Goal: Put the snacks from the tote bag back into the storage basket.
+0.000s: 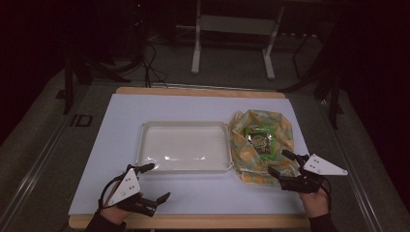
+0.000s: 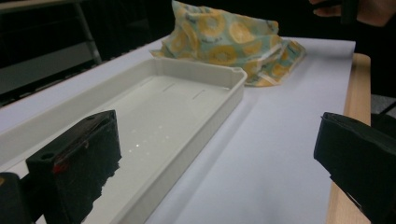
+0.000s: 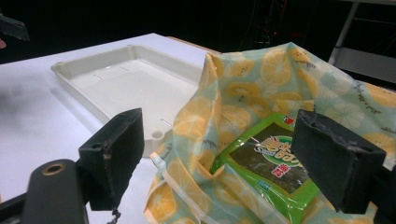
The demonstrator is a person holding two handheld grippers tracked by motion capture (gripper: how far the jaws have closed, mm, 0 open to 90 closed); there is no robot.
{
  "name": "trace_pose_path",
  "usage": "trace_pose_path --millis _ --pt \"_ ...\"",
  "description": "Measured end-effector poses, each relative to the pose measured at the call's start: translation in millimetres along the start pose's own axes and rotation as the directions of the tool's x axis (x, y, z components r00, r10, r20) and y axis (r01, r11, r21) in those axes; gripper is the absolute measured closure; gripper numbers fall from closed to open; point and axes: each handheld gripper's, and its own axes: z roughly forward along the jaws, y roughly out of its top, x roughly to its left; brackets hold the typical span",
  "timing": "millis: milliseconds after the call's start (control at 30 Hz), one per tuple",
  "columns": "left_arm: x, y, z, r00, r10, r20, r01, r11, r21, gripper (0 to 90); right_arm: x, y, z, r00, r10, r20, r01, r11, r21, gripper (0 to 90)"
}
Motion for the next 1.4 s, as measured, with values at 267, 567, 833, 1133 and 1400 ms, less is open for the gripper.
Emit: trace_pose_path --millis 267,567,833,1133,1400 --pt "-1.0 -1.1 2.1 0.9997 0.006 0.022 -0.006 1.0 -0.005 1.1 -1.1 -1.9 -2.1 0.9999 -0.007 -0.012 0.007 0.999 0.037 17.2" --pt "-3.7 -3.2 8.3 0.9982 0.029 0.052 -0.03 0.9992 0.026 1.1 -4.6 -5.0 -4.1 0.9999 -0.011 -0.01 0.012 0.996 0.085 17.4" --pt "-5.5 -2.4 7.7 0.9973 0.021 0.07 -0.022 0.9997 0.01 1.1 -5.3 -5.7 2.0 0.9965 -0.058 -0.061 0.067 0.983 0.171 18.8" --pt "-6.1 -2.0 6.9 0.9971 0.025 0.072 -0.025 0.9997 0.002 1.1 3.4 3.9 8.0 0.9862 -0.093 -0.136 0.117 0.978 0.173 18.8" --pt "-7.1 -1.4 6.8 0.9968 0.021 0.077 -0.021 0.9997 -0.008 1.1 5.5 15.5 7.3 0.9804 -0.094 -0.173 0.118 0.984 0.132 18.8"
